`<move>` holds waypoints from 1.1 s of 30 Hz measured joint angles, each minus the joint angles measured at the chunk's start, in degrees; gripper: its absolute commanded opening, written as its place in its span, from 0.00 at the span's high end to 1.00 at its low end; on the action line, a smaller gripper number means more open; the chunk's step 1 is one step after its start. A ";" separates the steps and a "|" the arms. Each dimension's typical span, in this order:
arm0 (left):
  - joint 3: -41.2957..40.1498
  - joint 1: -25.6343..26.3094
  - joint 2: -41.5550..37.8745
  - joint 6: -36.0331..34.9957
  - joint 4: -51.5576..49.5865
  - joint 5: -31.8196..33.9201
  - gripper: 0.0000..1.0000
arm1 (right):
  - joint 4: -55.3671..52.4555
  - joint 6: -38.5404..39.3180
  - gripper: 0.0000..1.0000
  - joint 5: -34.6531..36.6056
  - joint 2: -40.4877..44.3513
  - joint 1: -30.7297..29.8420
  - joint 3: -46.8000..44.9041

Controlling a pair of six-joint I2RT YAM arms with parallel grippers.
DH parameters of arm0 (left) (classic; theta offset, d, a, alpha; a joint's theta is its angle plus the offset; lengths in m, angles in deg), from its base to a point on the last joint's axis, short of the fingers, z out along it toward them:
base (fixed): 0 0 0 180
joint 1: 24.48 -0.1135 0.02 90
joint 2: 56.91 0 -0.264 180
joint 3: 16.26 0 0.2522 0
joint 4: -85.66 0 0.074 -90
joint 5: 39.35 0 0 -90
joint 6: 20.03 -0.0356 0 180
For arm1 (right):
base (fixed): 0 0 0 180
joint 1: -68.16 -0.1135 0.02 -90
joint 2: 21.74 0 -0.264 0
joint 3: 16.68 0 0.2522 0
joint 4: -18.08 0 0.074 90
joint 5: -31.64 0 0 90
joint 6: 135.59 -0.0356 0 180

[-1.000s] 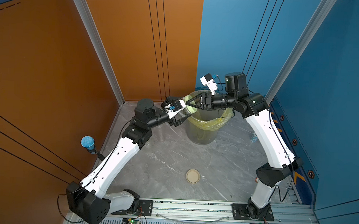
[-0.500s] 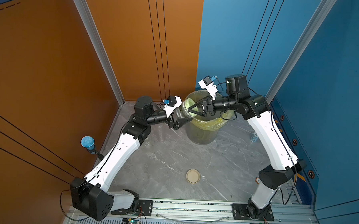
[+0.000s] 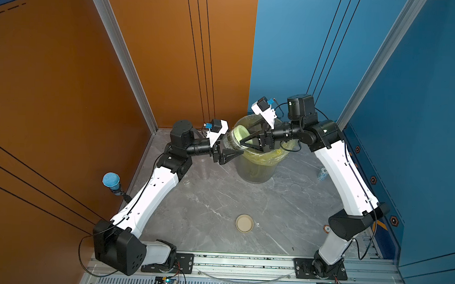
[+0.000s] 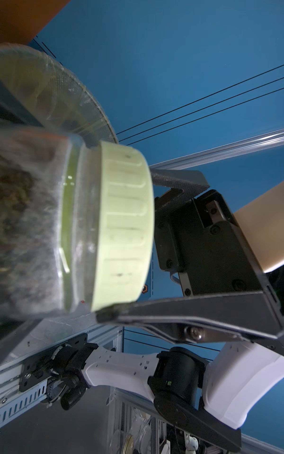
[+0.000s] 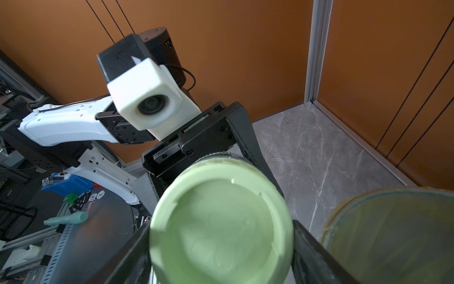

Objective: Empty moldy tea leaves from jars
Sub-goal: Unscrew the lid from the jar.

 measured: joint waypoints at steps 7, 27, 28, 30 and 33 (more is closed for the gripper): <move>1.40 -0.74 2.01 4.22 3.52 -4.61 0.51 | 0.04 3.67 0.25 -0.31 -0.02 0.15 0.98; 1.55 -1.05 2.56 8.50 6.80 -7.37 0.51 | 0.22 6.21 0.24 0.15 0.44 -0.39 1.38; 1.55 -1.05 2.56 8.50 6.84 -7.37 0.51 | 0.22 6.21 0.25 0.31 0.44 -0.37 1.42; 1.55 -1.05 2.56 8.55 7.08 -7.34 0.51 | 0.11 6.08 0.26 0.37 0.42 -0.24 1.84; 1.53 -1.03 2.49 8.76 7.93 -7.08 0.51 | -0.26 5.86 0.27 0.11 0.26 0.02 2.75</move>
